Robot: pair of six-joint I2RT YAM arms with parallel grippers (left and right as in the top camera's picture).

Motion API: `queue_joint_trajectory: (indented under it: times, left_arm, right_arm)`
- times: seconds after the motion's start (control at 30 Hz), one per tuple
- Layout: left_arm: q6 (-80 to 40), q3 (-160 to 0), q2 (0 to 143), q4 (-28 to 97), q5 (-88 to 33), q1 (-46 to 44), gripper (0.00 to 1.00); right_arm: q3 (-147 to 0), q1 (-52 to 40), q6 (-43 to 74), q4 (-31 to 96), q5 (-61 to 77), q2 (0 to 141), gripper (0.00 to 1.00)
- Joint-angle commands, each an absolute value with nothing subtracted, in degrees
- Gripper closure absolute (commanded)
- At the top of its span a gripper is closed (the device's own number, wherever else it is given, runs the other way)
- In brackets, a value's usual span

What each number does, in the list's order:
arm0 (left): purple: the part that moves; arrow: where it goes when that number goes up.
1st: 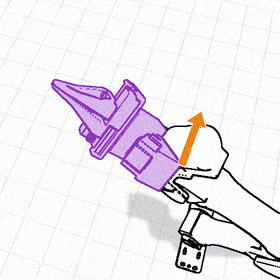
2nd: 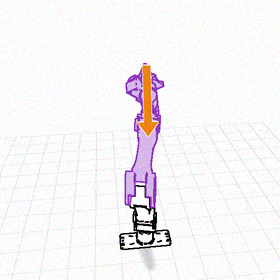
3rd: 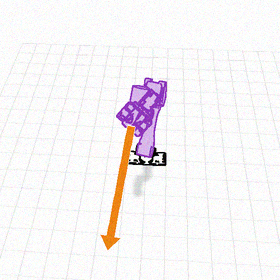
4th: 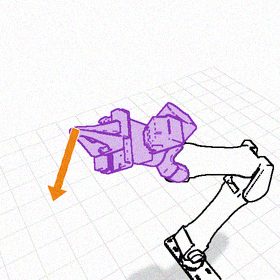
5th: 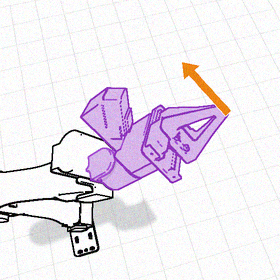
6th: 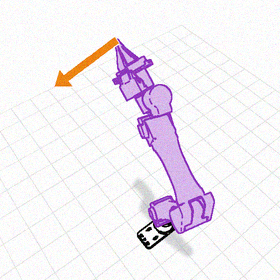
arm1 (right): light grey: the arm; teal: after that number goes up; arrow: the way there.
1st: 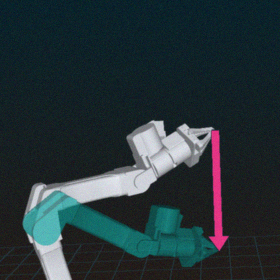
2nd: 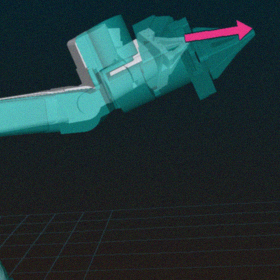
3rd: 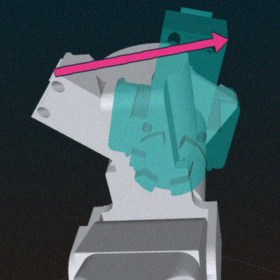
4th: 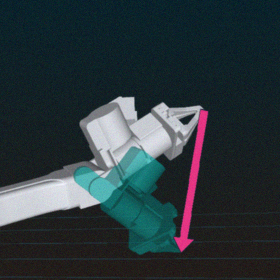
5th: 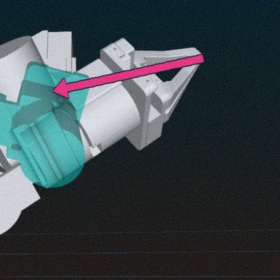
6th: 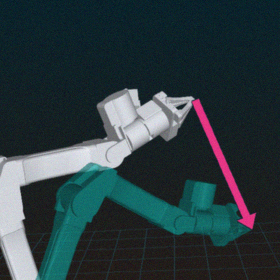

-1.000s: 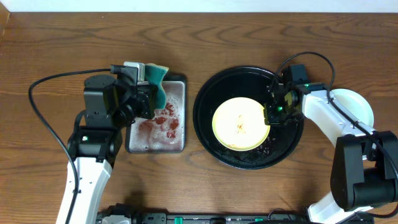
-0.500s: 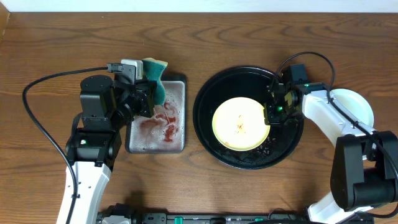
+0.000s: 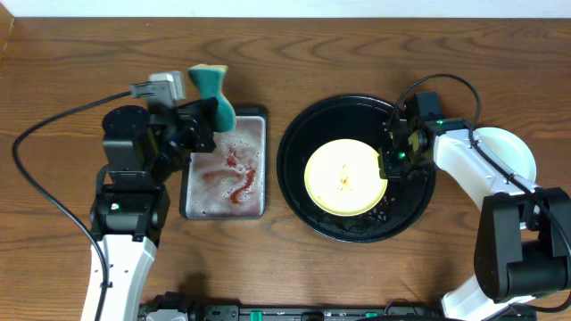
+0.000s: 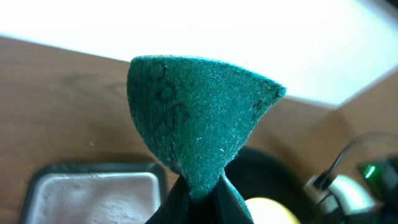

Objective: Clean dirty plates on tray and stack at the side
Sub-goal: 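Grasp and lift the green sponge from the soapy water with the left gripper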

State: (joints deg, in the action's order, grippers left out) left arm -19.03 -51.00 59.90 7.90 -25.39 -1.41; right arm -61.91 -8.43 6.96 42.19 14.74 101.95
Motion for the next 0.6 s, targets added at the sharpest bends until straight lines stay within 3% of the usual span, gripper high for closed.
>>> queue_joint_trajectory:
  times: [0.0, 0.13, 0.57]
  left_arm:
    - [-38.0, -50.9, 59.2, 7.4, -26.0, 1.0, 0.92]
    - [-43.6, -50.9, 59.1, 7.4, -26.6, 2.7, 0.92]
    - [-43.8, -50.9, 59.2, 7.4, -26.8, 2.9, 0.93]
  right_arm:
    - [-61.7, -8.7, 7.2, 42.0, 14.8, 102.7, 0.99]
    - [-61.7, -8.7, 7.2, 42.0, 14.8, 102.7, 0.99]
    - [-61.7, -8.7, 7.2, 42.0, 14.8, 102.7, 0.99]
